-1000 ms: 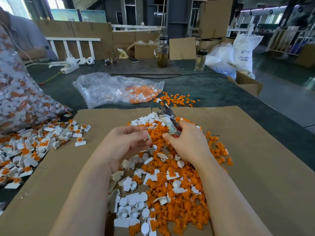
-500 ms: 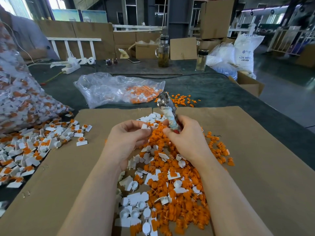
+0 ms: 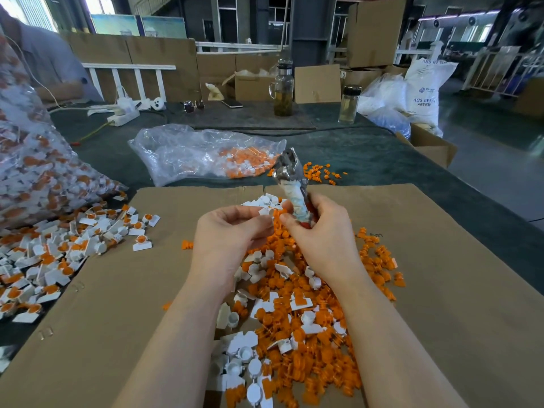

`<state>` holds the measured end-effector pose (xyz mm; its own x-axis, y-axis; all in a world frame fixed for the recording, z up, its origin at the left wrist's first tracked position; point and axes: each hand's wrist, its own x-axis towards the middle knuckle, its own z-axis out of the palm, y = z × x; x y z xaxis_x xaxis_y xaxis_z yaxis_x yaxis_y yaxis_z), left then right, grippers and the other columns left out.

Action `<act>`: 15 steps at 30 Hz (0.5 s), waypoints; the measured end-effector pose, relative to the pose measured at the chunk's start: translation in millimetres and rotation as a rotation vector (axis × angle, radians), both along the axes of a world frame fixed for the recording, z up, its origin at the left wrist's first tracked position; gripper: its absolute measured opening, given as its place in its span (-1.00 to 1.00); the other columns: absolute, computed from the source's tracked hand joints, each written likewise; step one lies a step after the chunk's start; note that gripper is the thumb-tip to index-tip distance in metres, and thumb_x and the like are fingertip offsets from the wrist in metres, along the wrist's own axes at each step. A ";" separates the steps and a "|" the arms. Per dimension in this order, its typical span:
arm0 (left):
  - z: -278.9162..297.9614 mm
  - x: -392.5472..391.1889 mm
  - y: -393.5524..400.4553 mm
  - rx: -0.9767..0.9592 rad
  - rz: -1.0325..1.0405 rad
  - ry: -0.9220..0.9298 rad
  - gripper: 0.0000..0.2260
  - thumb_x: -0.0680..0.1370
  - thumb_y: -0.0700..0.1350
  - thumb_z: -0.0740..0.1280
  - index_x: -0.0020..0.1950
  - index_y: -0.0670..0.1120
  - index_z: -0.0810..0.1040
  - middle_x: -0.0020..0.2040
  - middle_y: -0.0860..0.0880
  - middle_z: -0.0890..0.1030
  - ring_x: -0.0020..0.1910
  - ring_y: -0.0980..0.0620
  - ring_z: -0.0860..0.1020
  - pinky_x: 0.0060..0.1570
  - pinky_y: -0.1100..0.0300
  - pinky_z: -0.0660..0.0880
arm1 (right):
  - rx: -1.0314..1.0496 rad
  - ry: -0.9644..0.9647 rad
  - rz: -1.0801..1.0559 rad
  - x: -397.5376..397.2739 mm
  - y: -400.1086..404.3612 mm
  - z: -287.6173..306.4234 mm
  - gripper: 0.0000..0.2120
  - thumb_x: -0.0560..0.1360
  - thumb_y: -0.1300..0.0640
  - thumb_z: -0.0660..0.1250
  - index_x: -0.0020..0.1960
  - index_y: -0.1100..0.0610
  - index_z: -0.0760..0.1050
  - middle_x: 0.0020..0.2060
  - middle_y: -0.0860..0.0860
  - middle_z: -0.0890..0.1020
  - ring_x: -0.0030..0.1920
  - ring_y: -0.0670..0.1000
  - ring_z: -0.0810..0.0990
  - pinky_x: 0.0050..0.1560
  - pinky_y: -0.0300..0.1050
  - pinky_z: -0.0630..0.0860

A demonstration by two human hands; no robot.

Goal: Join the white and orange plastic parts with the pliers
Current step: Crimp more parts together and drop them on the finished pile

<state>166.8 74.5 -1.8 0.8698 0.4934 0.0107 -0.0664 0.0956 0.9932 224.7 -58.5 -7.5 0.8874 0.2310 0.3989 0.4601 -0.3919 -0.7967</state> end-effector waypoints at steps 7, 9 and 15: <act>1.4 0.6 -3.9 0.142 0.030 -0.004 -0.91 0.41 -0.23 0.55 -0.15 -0.09 0.70 -0.30 -0.04 0.71 -0.29 0.04 0.71 -0.31 0.33 0.58 | -0.045 -0.078 -0.066 -1.2 1.8 -1.0 -0.79 0.46 0.06 0.46 0.07 0.05 0.55 -0.13 -0.11 0.64 -0.11 -0.10 0.61 -0.06 0.01 0.60; 1.2 1.4 -5.1 0.210 0.056 0.000 -0.91 0.41 -0.20 0.55 -0.18 -0.03 0.71 -0.31 0.00 0.71 -0.29 0.06 0.70 -0.28 0.31 0.60 | -0.042 -0.098 -0.076 -1.1 2.5 -1.1 -0.78 0.46 0.06 0.46 0.08 0.04 0.56 -0.14 -0.14 0.63 -0.12 -0.12 0.60 -0.08 -0.03 0.60; 1.6 1.1 -6.0 0.331 0.093 0.010 -0.92 0.41 -0.10 0.56 -0.19 0.07 0.72 -0.29 0.14 0.70 -0.25 0.17 0.68 -0.11 0.12 0.65 | -0.024 -0.127 -0.098 -1.9 1.3 -2.2 -0.78 0.44 0.06 0.48 0.07 0.02 0.58 -0.22 -0.22 0.59 -0.15 -0.15 0.59 -0.14 -0.14 0.58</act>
<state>167.9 68.5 -0.2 0.8220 0.5419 0.1752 -0.0498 -0.2381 0.9700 222.8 -57.2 -9.7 0.8489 0.1564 0.5049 0.5152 -0.4580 -0.7244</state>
